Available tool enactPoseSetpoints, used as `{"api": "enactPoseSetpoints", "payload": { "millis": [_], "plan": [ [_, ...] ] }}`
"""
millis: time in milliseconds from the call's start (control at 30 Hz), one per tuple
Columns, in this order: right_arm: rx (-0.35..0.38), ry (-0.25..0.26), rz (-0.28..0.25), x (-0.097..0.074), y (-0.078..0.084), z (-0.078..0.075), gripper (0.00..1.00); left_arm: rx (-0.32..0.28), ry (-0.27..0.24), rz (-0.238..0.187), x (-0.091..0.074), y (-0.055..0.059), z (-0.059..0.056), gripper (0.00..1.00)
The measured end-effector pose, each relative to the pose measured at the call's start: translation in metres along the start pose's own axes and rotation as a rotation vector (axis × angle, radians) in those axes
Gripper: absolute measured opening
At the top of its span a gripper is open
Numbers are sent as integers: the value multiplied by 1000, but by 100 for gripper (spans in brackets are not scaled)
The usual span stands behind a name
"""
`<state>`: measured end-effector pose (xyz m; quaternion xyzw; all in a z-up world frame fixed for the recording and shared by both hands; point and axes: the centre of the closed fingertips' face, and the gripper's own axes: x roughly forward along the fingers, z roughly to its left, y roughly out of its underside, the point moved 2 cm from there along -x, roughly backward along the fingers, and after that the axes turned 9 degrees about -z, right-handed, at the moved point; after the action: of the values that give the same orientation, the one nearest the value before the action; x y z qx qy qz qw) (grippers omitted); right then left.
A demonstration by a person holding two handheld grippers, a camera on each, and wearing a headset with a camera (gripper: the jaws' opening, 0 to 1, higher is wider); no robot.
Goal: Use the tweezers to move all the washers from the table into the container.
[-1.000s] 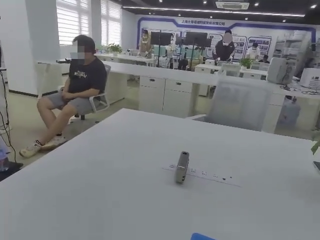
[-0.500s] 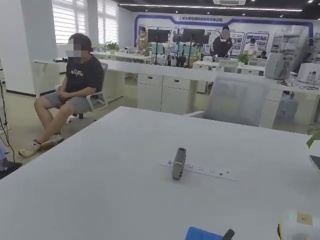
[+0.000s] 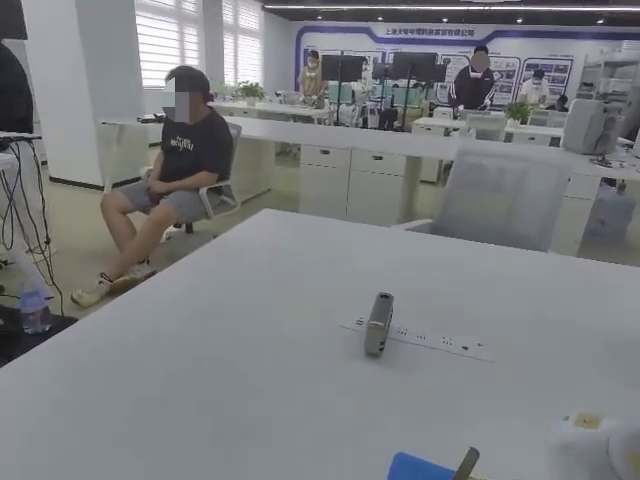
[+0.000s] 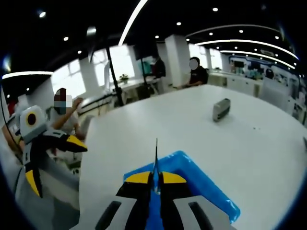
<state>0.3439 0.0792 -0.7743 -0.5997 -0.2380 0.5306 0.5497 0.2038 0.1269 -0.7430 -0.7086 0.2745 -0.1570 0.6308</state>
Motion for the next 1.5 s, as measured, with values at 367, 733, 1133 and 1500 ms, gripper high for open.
{"api": "enactPoseSetpoints", "payload": {
  "millis": [367, 733, 1133, 1500],
  "plan": [
    [-29, -27, 50, 19, 15, -8, 3, -43, 32, 14, 2, 3, -5, 76],
    [-41, -42, 78, 19, 23, -10, 3, -45, 28, 23, 2, 4, -6, 74],
    [-79, -69, 65, 21, 22, -13, 4, -55, 20, 28, 1, 5, -3, 72],
    [-122, -75, -40, -11, -11, 9, 4, -64, 50, 46, -6, -1, 2, 66]
  ]
}}
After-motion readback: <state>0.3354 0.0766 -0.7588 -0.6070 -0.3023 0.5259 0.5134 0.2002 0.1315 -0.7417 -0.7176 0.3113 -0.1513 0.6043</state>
